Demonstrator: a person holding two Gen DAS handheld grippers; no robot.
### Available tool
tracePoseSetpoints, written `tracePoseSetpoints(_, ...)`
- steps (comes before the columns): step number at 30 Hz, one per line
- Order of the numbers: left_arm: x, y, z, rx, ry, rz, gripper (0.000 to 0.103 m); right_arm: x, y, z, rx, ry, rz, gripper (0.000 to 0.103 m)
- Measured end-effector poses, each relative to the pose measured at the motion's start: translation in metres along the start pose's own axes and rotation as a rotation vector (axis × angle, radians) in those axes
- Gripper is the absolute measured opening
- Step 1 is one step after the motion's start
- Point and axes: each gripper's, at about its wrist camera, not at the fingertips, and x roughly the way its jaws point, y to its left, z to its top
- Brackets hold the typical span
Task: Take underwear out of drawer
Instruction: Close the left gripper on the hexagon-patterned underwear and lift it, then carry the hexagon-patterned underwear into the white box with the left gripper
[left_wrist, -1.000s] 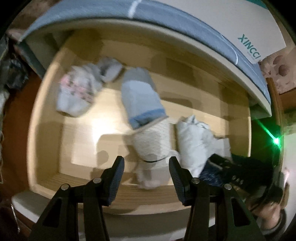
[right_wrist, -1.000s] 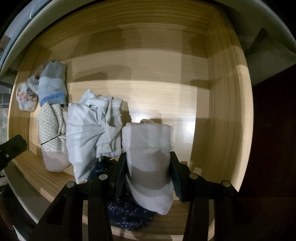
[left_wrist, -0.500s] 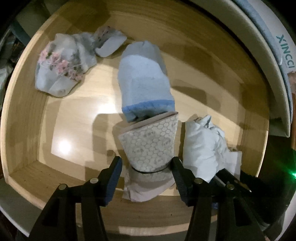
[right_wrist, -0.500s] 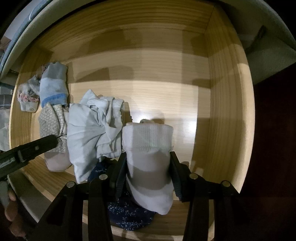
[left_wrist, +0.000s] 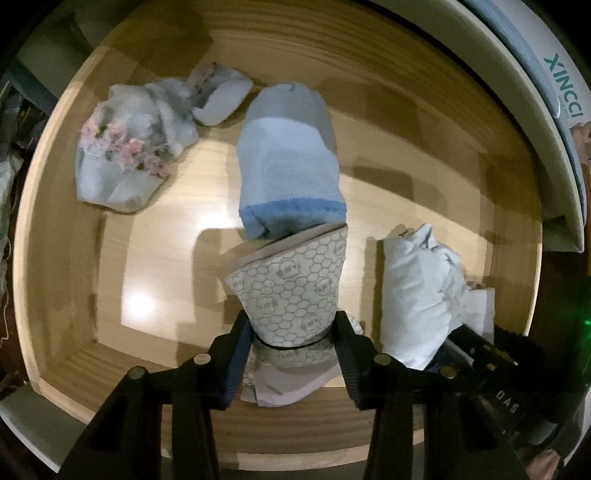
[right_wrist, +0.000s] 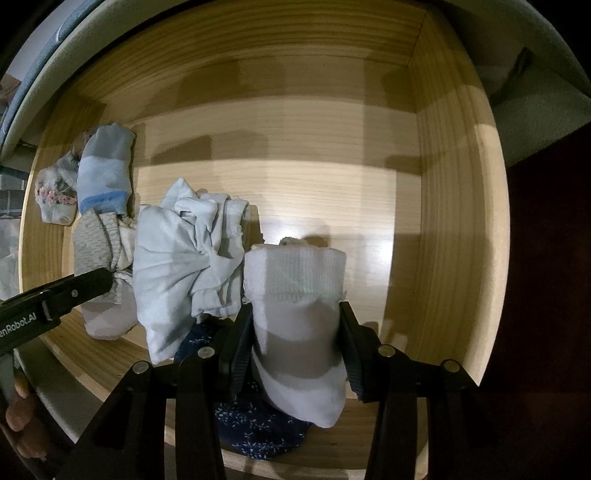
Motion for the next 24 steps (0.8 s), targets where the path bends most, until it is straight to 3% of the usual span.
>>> tracePoseSetpoints(8, -0.013, 0.013, -0.004, 0.089, -0.020, 0.037, 0.044, 0.000, 0.000, 0.000, -0.001, 0.000, 0.000, 0.042)
tracePoseSetpoints(19, -0.062, 0.018, -0.028, 0.220, -0.194, -0.017, 0.044, 0.000, 0.000, 0.000, 0.000, 0.000, -0.001, 0.042)
tracePoseSetpoints(24, -0.101, 0.014, -0.040, 0.275, -0.316, -0.007, 0.044, 0.000, 0.000, 0.000, 0.000, 0.000, -0.002, 0.042)
